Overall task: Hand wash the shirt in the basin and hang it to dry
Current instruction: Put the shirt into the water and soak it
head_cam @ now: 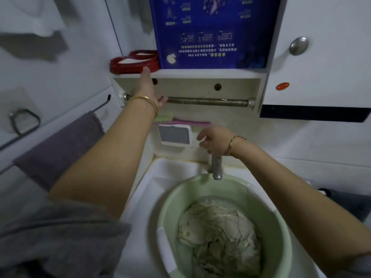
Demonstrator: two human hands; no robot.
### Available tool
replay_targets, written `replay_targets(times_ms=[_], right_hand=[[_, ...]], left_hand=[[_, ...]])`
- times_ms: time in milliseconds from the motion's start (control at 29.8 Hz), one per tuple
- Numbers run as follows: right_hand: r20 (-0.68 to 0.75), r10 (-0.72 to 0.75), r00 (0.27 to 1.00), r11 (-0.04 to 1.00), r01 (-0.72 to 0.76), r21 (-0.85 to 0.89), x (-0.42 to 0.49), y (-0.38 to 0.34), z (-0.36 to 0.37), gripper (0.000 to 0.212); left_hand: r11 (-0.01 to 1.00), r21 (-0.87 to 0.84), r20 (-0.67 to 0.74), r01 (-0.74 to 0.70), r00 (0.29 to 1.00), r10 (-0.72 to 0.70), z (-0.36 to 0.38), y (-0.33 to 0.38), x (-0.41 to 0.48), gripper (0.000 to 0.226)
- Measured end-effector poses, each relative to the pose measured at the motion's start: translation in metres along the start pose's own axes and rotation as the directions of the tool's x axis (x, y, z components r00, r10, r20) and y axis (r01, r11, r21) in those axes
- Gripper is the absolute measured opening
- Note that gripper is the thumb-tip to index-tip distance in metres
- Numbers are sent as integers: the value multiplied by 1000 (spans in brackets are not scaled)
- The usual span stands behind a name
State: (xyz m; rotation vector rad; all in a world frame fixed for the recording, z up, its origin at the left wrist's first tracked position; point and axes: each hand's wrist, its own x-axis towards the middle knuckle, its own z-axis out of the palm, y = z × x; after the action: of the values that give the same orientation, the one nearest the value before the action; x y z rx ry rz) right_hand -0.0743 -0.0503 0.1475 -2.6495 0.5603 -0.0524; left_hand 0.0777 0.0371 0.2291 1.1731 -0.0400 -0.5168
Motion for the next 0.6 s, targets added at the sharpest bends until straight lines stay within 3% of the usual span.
replay_targets(times_ms=[235,604], right_hand=[[21,-8,1000,1000,8,8,9,-7,15,34],[37,31,999,999,-31,12,7,-7,21,37]], left_hand=[[996,84,-125,-21,992,31,16,23,10,42],[996,87,-142,24,990,-11,14,37,23,45]])
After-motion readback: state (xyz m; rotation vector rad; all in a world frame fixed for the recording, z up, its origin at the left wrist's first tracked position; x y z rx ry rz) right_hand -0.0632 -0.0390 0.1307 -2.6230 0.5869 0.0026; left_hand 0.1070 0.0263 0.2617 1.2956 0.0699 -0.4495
